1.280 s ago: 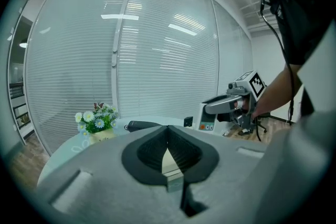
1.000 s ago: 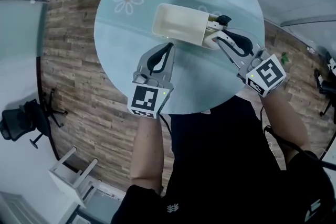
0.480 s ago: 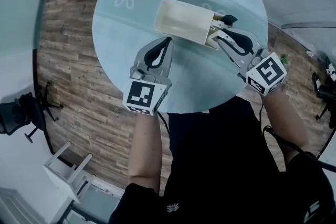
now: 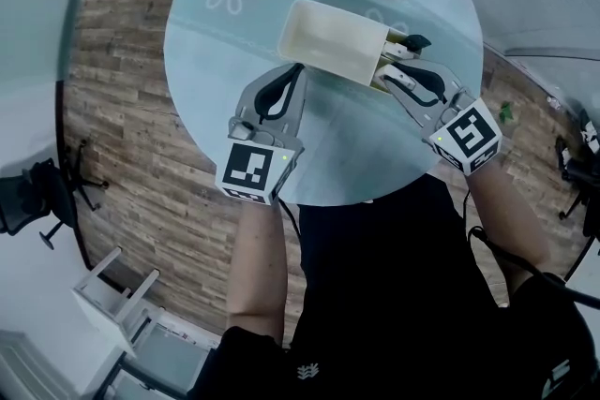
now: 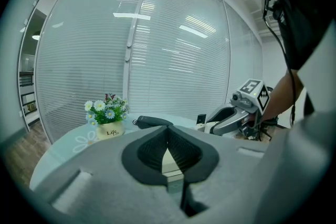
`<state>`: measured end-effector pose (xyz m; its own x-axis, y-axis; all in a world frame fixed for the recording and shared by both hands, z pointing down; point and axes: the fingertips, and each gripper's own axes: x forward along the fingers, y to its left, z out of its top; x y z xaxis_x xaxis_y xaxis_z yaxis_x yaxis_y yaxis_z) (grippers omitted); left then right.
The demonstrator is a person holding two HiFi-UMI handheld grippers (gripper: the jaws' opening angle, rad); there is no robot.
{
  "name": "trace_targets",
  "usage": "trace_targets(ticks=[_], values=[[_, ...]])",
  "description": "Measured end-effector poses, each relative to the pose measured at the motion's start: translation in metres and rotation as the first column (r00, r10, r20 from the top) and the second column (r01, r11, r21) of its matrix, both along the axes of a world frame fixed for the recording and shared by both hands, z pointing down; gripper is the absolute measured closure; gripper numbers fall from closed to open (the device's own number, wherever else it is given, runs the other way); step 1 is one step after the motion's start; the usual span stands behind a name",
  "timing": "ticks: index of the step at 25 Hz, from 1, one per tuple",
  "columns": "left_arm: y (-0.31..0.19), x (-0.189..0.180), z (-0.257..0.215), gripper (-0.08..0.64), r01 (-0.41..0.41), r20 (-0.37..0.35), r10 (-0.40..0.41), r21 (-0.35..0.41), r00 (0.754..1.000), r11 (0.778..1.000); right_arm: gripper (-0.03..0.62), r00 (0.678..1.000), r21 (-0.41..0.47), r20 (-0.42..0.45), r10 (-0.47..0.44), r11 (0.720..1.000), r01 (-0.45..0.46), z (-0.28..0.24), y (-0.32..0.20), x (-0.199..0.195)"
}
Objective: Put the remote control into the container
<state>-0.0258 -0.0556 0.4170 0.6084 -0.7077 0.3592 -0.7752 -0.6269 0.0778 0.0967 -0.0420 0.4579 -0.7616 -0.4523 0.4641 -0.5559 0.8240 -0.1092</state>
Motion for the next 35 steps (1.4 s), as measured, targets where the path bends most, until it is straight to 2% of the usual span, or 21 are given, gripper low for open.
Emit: trace_targets(ticks=[4, 8, 10, 18, 23, 28, 31, 35], values=[[-0.004, -0.001, 0.001, 0.560, 0.011, 0.002, -0.011, 0.002, 1.000, 1.000, 0.495, 0.999, 0.032, -0.028, -0.032, 0.999, 0.033, 0.000, 0.000, -0.005], [-0.008, 0.001, 0.002, 0.560, 0.017, 0.003, -0.017, 0.004, 1.000, 1.000, 0.486, 0.997, 0.132, -0.077, -0.031, 0.990, 0.041, -0.007, -0.009, -0.005], [-0.009, 0.003, 0.003, 0.560, 0.017, 0.003, -0.017, 0.005, 1.000, 1.000, 0.461, 0.995, 0.167, -0.095, -0.027, 0.985, 0.043, -0.010, -0.015, -0.004], [-0.016, 0.008, -0.010, 0.560, 0.015, 0.014, -0.015, 0.025, 1.000, 1.000, 0.442, 0.994, 0.221, -0.108, -0.020, 0.974, 0.043, -0.025, -0.036, 0.003], [-0.014, 0.002, -0.031, 0.560, 0.032, 0.022, -0.034, 0.048, 0.999, 0.998, 0.440, 0.999, 0.224, -0.040, 0.016, 0.974, -0.007, -0.047, -0.045, 0.005], [-0.008, 0.000, -0.065, 0.560, 0.091, -0.009, -0.090, 0.086, 0.996, 0.992, 0.442, 0.990, 0.186, 0.088, 0.106, 0.975, -0.121, -0.077, -0.055, 0.022], [0.000, 0.011, -0.099, 0.560, 0.127, -0.068, -0.119, 0.127, 0.991, 0.984, 0.440, 0.990, 0.246, 0.077, 0.119, 0.960, -0.134, -0.097, -0.050, 0.030], [0.006, 0.012, -0.134, 0.560, 0.163, -0.035, -0.159, 0.198, 0.987, 0.967, 0.464, 0.971, 0.271, 0.153, 0.182, 0.937, -0.218, -0.131, -0.047, 0.044]])
